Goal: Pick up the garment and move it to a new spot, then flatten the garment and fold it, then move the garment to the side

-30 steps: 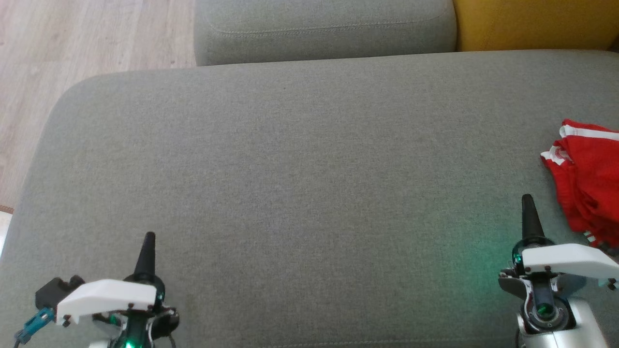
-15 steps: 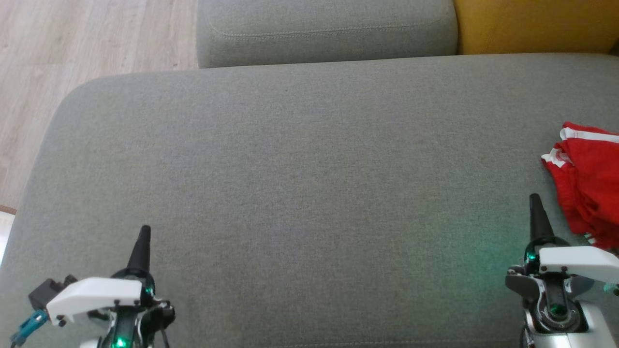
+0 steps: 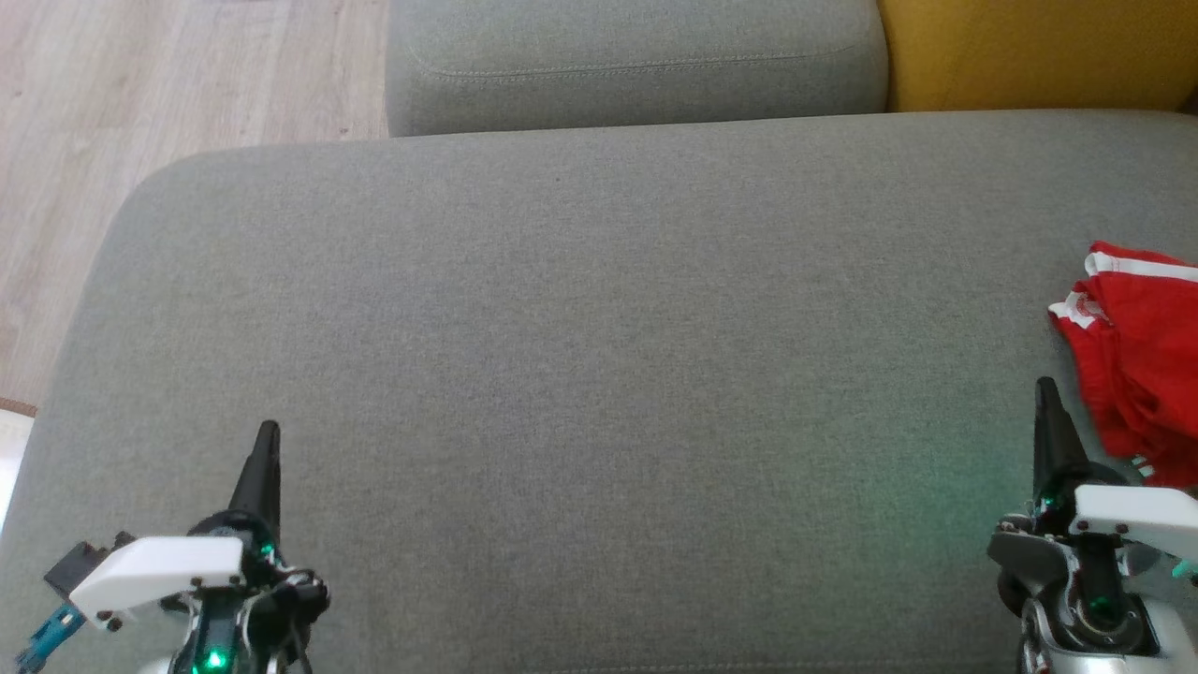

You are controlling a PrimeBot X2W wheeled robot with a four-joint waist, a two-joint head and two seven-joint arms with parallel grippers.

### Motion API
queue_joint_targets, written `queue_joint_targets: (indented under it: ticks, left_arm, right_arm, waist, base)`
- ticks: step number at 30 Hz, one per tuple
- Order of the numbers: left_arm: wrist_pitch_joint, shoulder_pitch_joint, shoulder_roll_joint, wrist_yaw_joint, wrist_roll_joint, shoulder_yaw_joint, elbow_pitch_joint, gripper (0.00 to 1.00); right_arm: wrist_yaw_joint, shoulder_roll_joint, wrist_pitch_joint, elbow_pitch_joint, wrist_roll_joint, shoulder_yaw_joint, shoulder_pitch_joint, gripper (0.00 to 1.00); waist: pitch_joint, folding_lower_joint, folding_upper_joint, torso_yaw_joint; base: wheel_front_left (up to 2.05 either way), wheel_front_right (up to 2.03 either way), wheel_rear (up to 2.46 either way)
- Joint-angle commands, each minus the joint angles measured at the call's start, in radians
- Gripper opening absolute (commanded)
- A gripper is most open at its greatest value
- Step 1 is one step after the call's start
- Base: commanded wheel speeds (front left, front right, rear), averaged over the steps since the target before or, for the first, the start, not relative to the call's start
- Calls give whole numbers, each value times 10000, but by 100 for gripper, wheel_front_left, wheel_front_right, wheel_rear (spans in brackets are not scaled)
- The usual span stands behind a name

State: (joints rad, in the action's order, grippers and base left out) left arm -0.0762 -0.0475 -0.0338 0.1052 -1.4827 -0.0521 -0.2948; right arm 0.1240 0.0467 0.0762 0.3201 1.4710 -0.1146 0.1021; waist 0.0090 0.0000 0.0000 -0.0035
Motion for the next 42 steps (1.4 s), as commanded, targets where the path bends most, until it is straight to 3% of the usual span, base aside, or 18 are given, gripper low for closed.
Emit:
queue_joint_targets:
  ticks: [1,10,42]
  left_arm:
    - [-112,-559,-154,97,-341,-431,397,0]
    - [-368,-606,-164,255,-1262,-614,493,0]
    - [-368,-606,-164,255,-1262,-614,494,0]
  right_arm:
    - [63,36,119,-478,373,116,168,0]
    - [67,35,371,-753,1375,6,59,0]
    - [67,35,370,-753,1376,8,59,0]
  waist:
    - [-10,0,0,6]
    - [-59,0,0,35]
    - [-59,0,0,35]
  base:
    - [0,0,0]
    - [0,0,0]
    - [0,0,0]
